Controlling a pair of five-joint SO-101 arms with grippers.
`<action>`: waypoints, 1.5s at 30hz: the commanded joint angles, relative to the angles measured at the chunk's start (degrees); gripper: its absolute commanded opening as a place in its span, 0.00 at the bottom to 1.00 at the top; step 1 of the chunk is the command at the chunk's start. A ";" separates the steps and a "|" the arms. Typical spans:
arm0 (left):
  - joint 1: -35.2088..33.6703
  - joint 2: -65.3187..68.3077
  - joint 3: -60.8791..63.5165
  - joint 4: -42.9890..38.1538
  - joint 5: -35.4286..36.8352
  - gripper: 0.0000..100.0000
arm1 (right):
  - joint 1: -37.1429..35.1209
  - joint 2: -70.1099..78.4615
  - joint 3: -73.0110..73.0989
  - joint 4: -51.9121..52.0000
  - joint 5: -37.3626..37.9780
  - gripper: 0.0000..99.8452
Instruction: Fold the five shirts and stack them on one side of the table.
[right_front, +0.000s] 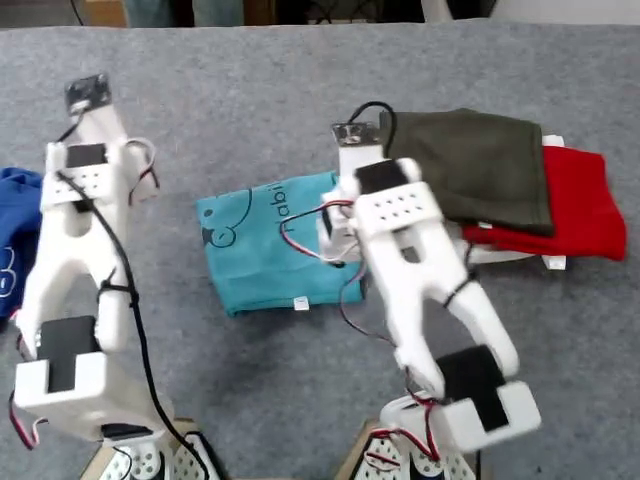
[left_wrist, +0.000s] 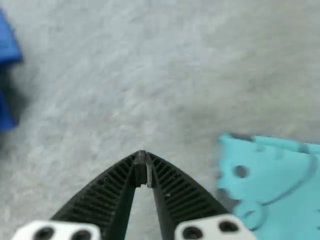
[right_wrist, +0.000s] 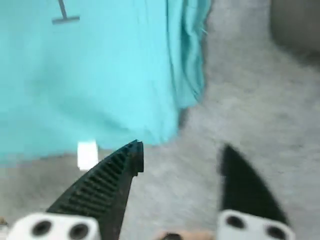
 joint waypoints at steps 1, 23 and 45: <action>-1.98 0.44 2.51 -1.93 -0.35 0.03 | -0.88 5.05 -3.21 -5.36 -6.07 0.36; -1.98 1.67 9.01 -6.77 -0.35 0.03 | -0.53 33.63 -16.31 -0.09 -13.98 0.27; 4.88 1.32 3.30 -2.55 10.81 0.22 | 5.71 33.63 -16.22 -0.09 -10.37 0.01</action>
